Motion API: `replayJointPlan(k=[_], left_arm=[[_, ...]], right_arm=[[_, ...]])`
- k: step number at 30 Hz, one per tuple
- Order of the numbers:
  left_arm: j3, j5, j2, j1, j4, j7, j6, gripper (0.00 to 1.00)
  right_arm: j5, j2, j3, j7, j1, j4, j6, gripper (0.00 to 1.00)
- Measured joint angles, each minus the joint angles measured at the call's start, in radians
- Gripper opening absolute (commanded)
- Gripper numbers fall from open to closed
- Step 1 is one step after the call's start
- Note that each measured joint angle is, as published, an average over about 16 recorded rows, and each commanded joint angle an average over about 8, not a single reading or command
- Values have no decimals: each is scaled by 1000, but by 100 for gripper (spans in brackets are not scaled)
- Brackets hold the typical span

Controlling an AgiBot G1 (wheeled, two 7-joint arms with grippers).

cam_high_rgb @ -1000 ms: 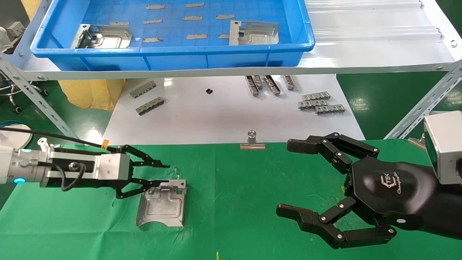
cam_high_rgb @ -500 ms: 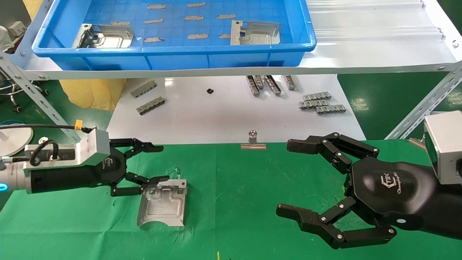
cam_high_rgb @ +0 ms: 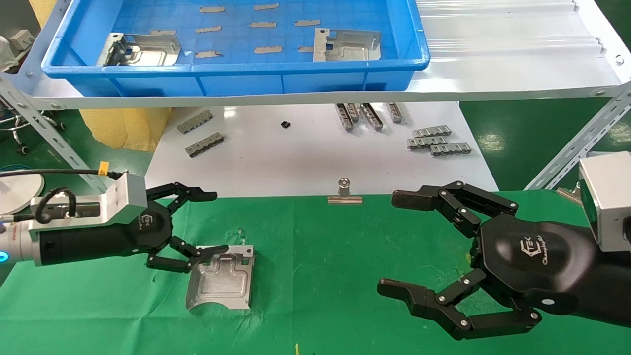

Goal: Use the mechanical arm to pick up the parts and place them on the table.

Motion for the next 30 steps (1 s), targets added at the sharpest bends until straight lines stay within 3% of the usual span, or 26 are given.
replayJointPlan(k=[30], left_arm=[[-264, -146, -172, 290, -609, -414, -49, 100]], right_arm=[[0, 0, 0, 0, 0, 0, 0, 100]])
